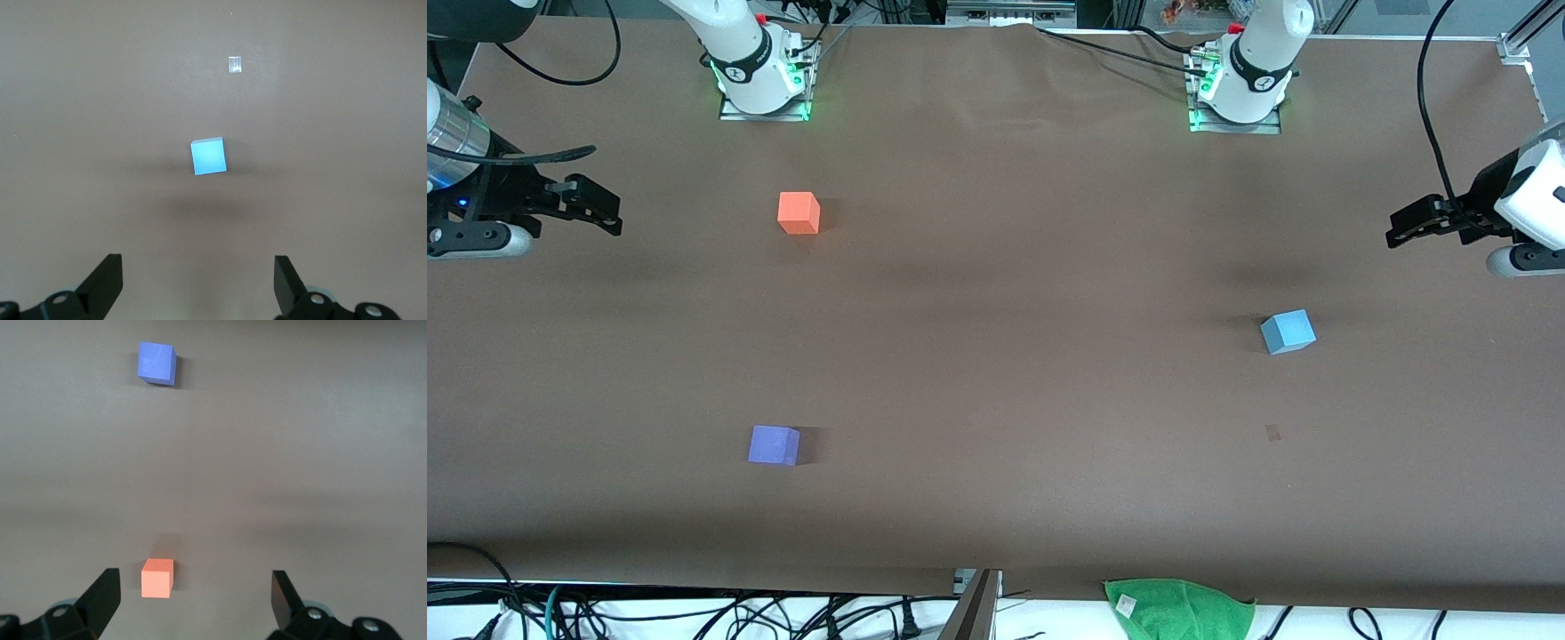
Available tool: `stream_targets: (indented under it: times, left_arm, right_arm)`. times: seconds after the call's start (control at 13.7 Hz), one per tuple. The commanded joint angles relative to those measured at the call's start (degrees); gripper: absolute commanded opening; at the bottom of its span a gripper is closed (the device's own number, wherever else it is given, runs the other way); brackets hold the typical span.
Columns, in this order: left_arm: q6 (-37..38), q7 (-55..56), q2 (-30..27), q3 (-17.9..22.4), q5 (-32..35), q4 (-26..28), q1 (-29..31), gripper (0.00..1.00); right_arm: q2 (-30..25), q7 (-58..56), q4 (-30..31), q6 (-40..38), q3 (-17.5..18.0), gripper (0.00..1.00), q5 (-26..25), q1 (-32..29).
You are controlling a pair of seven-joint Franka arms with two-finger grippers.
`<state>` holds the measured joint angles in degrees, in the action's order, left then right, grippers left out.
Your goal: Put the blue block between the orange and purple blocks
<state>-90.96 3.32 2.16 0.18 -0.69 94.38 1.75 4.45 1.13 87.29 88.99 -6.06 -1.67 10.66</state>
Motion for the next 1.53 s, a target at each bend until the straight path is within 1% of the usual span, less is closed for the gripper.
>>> stream_targets:
  times: [0.0, 0.88, 1.46]
  left_arm:
    - [1.57, -0.77, 0.92, 0.00, 1.30, -1.92, 0.36, 1.00]
    - [1.66, -0.24, 1.09, 0.26, 1.65, -2.09, 0.36, 1.00]
    - [4.30, -1.12, 1.36, 0.35, 1.74, -2.88, 0.71, 1.00]
  right_arm:
    - [-0.94, -0.26, 0.69, -0.31, 0.08, 1.00, 0.70, -0.29]
    - [-0.94, -0.25, 0.69, -0.31, 0.08, 1.00, 0.70, -0.29]
    - [-0.94, -0.25, 0.69, -0.40, 0.08, 1.00, 0.70, -0.29]
